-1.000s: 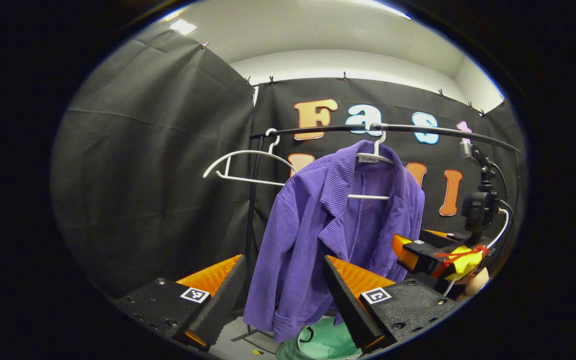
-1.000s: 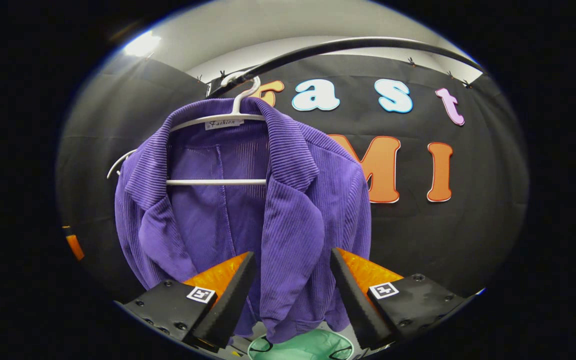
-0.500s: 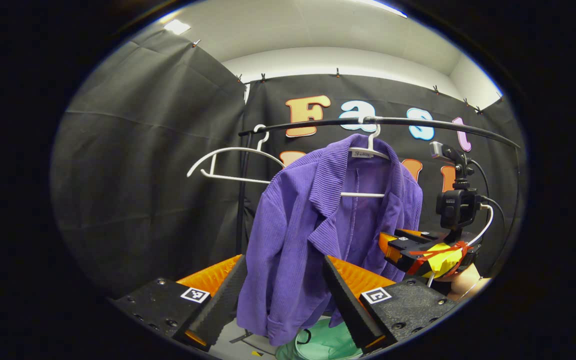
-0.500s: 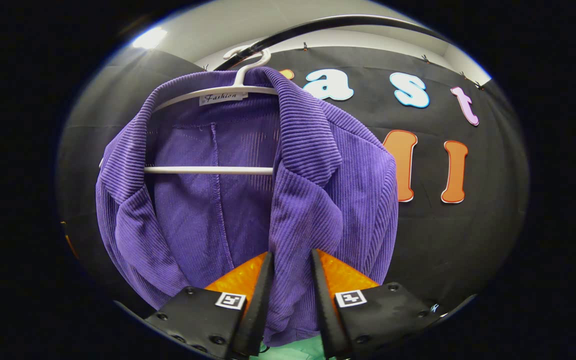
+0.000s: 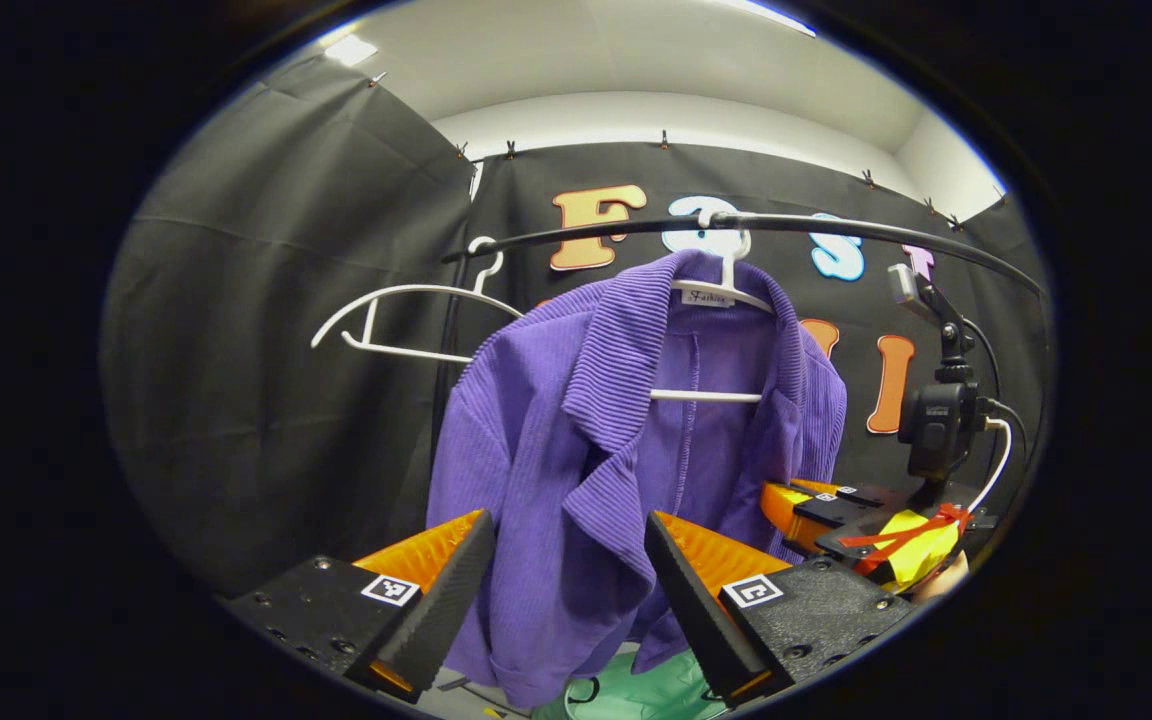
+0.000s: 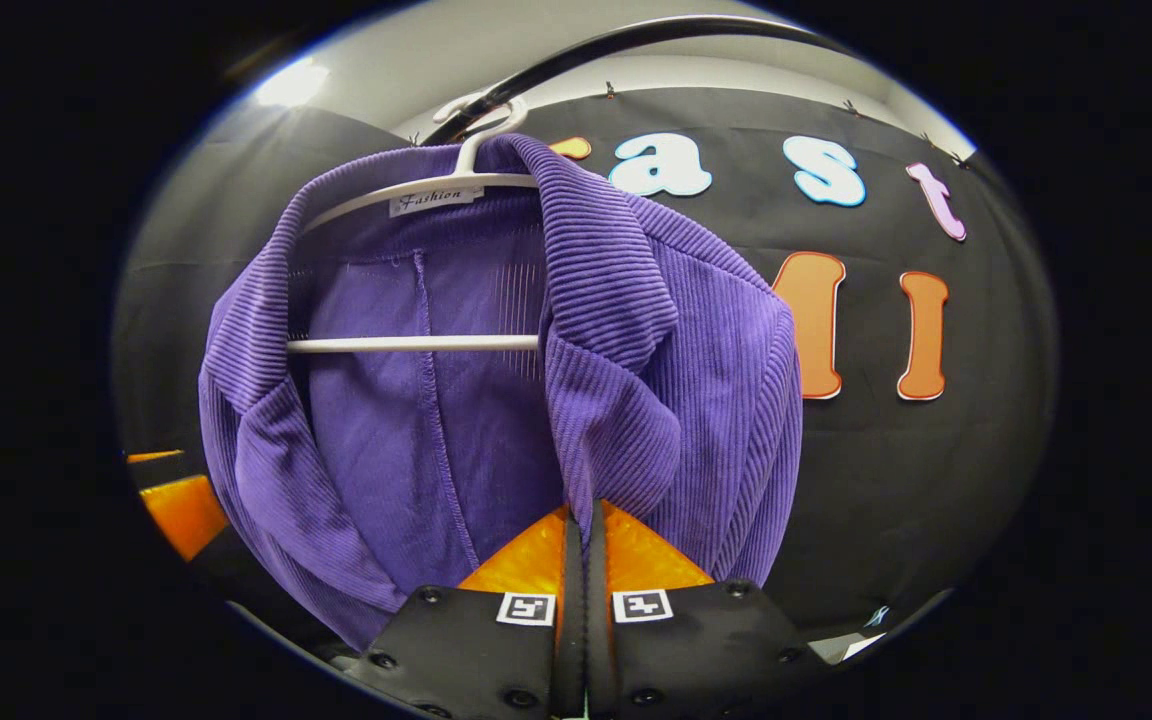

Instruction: Grasp the clothes on the hanger with both hands and then place them into the laundry hamper below.

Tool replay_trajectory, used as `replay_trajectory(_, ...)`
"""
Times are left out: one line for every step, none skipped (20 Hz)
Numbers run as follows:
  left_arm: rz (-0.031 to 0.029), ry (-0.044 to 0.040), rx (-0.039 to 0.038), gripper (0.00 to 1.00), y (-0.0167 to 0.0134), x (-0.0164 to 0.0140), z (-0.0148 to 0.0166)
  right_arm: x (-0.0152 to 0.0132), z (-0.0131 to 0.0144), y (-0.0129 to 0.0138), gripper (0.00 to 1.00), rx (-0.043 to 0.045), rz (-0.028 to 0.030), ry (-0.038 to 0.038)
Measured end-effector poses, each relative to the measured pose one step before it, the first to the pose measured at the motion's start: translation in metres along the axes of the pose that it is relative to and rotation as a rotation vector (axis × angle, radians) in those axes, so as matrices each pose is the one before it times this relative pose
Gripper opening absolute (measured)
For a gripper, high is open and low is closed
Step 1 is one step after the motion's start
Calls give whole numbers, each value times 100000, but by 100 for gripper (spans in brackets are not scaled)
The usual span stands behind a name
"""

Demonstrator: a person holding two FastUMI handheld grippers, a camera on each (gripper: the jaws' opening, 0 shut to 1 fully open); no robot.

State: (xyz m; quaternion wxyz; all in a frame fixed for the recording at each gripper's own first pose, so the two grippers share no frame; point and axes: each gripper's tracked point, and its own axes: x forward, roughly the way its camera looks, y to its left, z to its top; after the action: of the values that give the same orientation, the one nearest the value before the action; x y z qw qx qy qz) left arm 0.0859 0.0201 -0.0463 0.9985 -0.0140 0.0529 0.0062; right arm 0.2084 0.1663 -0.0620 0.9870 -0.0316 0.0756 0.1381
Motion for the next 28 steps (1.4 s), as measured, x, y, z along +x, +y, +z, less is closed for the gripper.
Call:
replay_trajectory(-704, 789, -27, 92, -458, 526, -368, -55, 27, -70, 8, 305, 697, 54)
replay_trajectory(-498, 382, -195, 92, -430, 625, -262, -116, 4, -163, 8, 55, 525, -16)
replay_trajectory(-14, -295, -731, 92, -317, 667, -197, -7, 77, 1, 8, 170, 591, -130)
replay_trajectory(210, 572, -536, 92, -126, 642, -368, -122, -24, 16, 8, 437, 971, 209)
replay_trajectory(558, 484, -14, 92, -73, 672, -310, -29, 17, -34, 8, 444, 768, 137)
replay_trajectory(832, 223, 661, 95, 40, 549, -254, -75, 35, -143, 8, 568, 874, 114)
replay_trajectory(1405, -247, 1439, 92, 95, 696, -149, -4, 72, -152, 8, 730, 1005, -33)
replay_trajectory(166, -23, 1262, 95, -28, 514, -191, -60, 26, -35, 8, 699, 974, 65)
replay_trajectory(-426, -28, 884, 92, -195, 666, -151, -22, 79, -63, 8, 529, 1147, 108)
replay_trajectory(1013, -339, 431, 92, 270, 106, -127, -142, 56, -224, 8, 397, 611, -28)
replay_trajectory(150, 87, 307, 92, 86, 293, -81, -165, 59, -331, 8, 316, 235, -99)
replay_trajectory(633, 355, 302, 89, 149, 517, -271, -3, -12, -300, 8, 388, 173, 14)
replay_trajectory(1212, 519, 162, 75, 339, 407, -274, -58, 136, -132, 8, 544, 663, 108)
replay_trajectory(231, 813, -210, 62, 116, 141, -205, -25, 70, -139, 2, 680, 604, 182)
replay_trajectory(-714, 691, -663, 48, -106, 199, -192, 125, 78, -202, 8, 857, 893, 451)
replay_trajectory(-2591, -56, -1870, 35, -258, 8, 83, -81, -13, -53, 8, 408, 1935, 788)
replay_trajectory(3029, 801, 614, 21, 618, -212, 10, -268, 146, -282, 8, 42, 1358, 902)
replay_trajectory(-1082, 1925, 3315, 7, 359, -370, -132, -112, 172, -488, 8, 73, 561, 798)
replay_trajectory(-3020, 1634, 1712, 4, -288, -117, 9, 77, 327, -705, 2, 657, -301, 918)
replay_trajectory(-2656, 1446, -1185, 3, -155, -395, 137, -188, 145, -594, 8, 622, 122, 1568)
replay_trajectory(-1539, 1062, -1803, 1, 224, -337, 46, -337, 315, -393, 8, 433, 394, 1032)
replay_trajectory(-1038, 892, -1107, 2, 385, -568, 66, -187, 287, -504, 8, 445, 293, 943)
replay_trajectory(-514, 997, -492, 1, 302, -588, 171, -226, 359, -550, 8, 1712, 537, 885)
replay_trajectory(-186, 913, -449, 1, 328, -405, 106, -25, 224, -222, 8, 2527, 1272, 1173)
replay_trajectory(-374, 277, -643, 0, 361, -535, 214, -133, 68, -245, 8, 2635, 1058, 1150)
replay_trajectory(-166, 83, -759, 1, 474, -623, 221, -285, 120, -384, 8, 2040, 716, 594)
replay_trajectory(71, -21, -436, 1, 488, -576, 360, -230, 218, -489, 8, 954, 163, 235)
replay_trajectory(570, -111, 123, 1, 378, -577, 347, 13, 382, -360, 8, 380, -175, 117)
